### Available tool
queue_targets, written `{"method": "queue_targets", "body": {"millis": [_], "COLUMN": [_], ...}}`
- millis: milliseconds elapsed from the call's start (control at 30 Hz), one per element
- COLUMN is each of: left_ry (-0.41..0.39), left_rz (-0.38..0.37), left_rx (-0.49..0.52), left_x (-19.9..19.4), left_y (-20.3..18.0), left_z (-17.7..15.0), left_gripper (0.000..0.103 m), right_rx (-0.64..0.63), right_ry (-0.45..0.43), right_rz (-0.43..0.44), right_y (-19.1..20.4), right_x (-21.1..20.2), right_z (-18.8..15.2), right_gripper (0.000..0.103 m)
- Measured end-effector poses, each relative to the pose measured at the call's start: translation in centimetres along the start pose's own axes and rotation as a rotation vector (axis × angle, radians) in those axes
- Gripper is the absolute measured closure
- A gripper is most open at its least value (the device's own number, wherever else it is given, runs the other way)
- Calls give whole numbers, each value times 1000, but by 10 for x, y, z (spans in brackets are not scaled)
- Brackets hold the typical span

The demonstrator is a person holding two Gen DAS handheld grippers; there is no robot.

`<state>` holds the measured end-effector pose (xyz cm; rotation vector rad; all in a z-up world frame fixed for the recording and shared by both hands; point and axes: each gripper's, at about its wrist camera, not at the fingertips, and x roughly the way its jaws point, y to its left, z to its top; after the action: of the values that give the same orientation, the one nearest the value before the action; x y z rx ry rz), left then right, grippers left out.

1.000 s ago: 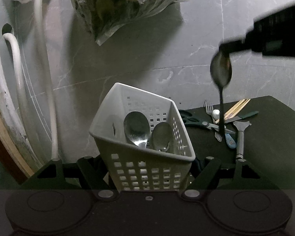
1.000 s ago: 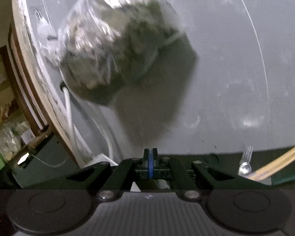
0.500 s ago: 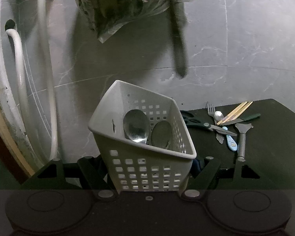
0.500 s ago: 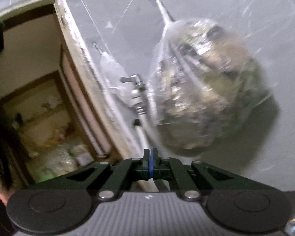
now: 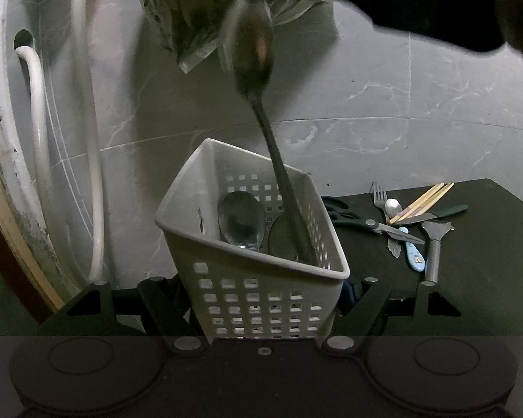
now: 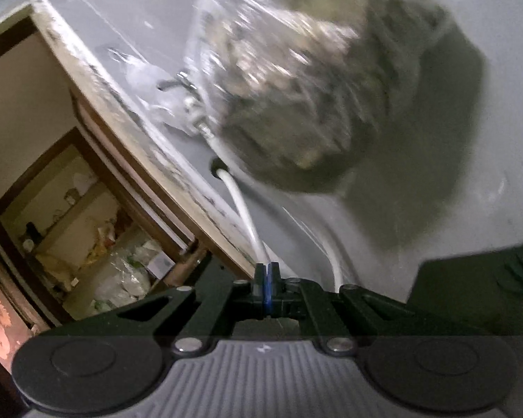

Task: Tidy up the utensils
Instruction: 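Lower the spoon into the white holder and open the right tool, then move the right tool back to the pile and grasp the blue-handled utensil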

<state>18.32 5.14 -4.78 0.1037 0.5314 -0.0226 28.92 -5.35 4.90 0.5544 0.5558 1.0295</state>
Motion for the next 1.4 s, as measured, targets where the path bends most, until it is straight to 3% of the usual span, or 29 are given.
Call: {"method": "queue_targets", "body": {"millis": [200,267,433,500,633,800,1133,1400], "left_ry": [2,3,7,9,16,30,64,87], "left_rz": [5,8,18,19,26,40,87,155], "left_rx": [-1,-1,-3,-4,-5,-14,-10,-19], "left_x": [0,0,2,3,3,4,9,13], "left_y": [0,-1,-2,-2,-4,-6,-23,-48], "left_z": [0,0,1,1,2,5,13,19], "left_gripper": [26,26,26,26,26,25,25,25], "right_rx": [71,70,87,69,45,-27,67,63], "right_ry": [26,48,53,29,-27,-65,-70,-33], "right_rz": [-48,-90,-126,-128,-155,-261,-497,-545], "right_y": [-24,-29,-40,-41,-48,-63,-139,-192], "right_x": [13,13,3,-7,-33,-67,-124,-138], "right_z": [-14,-16,-20,-19,-15,-17,-34,-36], "right_gripper": [102,95,56,50,25,4,0,0]}}
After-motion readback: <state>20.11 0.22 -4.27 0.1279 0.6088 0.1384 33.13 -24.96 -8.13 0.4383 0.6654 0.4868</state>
